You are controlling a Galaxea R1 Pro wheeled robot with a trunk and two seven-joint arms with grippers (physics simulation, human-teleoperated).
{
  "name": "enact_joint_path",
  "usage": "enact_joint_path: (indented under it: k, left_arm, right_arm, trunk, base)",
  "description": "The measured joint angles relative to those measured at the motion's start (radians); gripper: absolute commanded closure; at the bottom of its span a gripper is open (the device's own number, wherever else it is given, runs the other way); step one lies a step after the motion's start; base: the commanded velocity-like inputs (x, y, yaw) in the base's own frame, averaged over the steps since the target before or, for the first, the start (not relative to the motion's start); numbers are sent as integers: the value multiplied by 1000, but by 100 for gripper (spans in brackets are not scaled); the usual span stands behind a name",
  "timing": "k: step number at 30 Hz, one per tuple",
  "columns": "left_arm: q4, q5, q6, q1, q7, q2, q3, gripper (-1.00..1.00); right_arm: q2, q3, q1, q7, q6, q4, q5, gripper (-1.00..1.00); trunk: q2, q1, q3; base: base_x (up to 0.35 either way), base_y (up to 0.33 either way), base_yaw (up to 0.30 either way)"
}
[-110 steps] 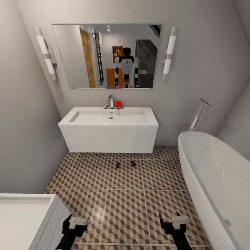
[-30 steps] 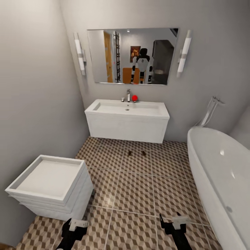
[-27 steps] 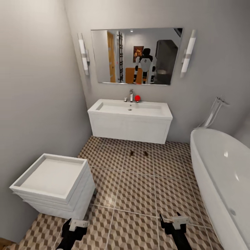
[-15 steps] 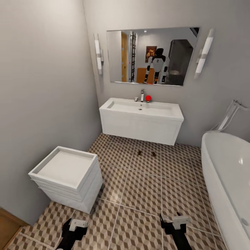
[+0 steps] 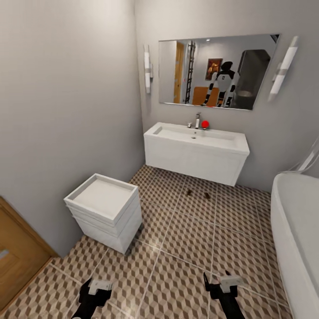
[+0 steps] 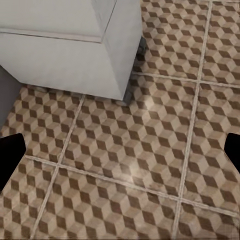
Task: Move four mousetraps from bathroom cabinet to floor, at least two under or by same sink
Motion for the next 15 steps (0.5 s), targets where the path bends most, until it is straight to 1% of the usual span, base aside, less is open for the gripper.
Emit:
enact_joint_path:
  k: [10, 15]
  left_arm:
    - [0, 0, 0, 0, 2, -3, 0, -100]
    - [0, 1, 5, 0, 6, -5, 0, -100]
  right_arm:
    - [-1, -1, 0, -4, 0, 0, 0, -100]
    - [-1, -3, 0, -25, 1, -1, -2, -100]
  trunk:
    - [0, 0, 0]
    - [0, 0, 0]
  base:
    - [-20, -9, 255]
    - [-1, -1, 255]
